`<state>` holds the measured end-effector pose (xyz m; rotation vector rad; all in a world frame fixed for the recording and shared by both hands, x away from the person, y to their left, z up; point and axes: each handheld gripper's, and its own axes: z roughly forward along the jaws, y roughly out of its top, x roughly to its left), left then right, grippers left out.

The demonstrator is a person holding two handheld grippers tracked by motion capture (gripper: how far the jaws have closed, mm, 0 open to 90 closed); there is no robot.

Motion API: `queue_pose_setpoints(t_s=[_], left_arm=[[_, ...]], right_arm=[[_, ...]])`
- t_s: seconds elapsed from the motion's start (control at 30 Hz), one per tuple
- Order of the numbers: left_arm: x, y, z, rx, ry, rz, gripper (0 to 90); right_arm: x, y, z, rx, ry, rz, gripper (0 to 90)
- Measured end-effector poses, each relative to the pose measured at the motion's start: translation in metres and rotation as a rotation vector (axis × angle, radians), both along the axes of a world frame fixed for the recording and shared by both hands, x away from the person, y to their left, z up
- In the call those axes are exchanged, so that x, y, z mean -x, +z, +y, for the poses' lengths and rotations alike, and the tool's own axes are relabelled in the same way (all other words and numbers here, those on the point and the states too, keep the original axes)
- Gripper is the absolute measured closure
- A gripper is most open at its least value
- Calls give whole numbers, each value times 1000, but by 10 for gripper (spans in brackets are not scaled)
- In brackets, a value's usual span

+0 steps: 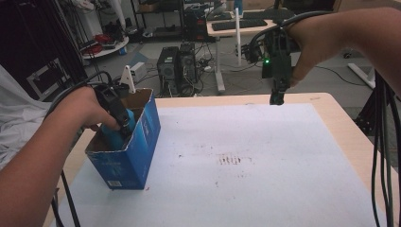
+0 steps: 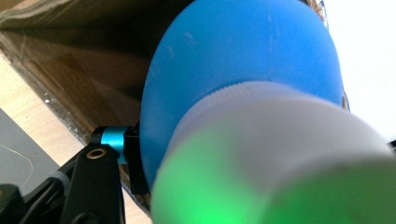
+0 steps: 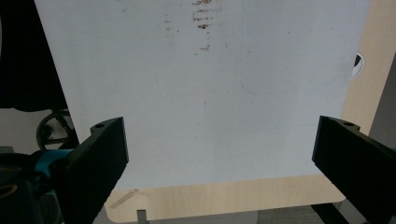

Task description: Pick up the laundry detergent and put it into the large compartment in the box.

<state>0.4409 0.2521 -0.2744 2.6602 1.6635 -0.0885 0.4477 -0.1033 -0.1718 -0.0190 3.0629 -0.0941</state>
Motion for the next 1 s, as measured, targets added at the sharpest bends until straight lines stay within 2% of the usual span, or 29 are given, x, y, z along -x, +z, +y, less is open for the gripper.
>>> queue_pose_setpoints(t_s=[0.07,0.3,0.5,0.67,0.87,0.9,0.97,1.0], left_arm=[[-1,-2,-1,-2,-1,-1,389],[2,-5,-4,-29,-11,-23,389],[8,-6,-8,-47,-62,-35,388],[8,-11,-3,-15,-66,-25,388],[9,-22,-3,-25,-147,10,384],[9,-22,-2,-17,-149,-2,384],[8,-22,-1,-9,-156,-4,384],[9,-22,-1,-9,-164,-3,384]], right_arm=[[0,-1,0,0,11,1,26],[1,-5,-2,9,-12,6,26],[0,-4,-1,-6,0,6,26],[0,-6,2,-4,2,6,26],[1,-6,4,0,3,7,26],[1,-6,4,3,-3,8,26],[0,-6,4,-2,5,8,26],[1,-6,3,8,-9,9,26]])
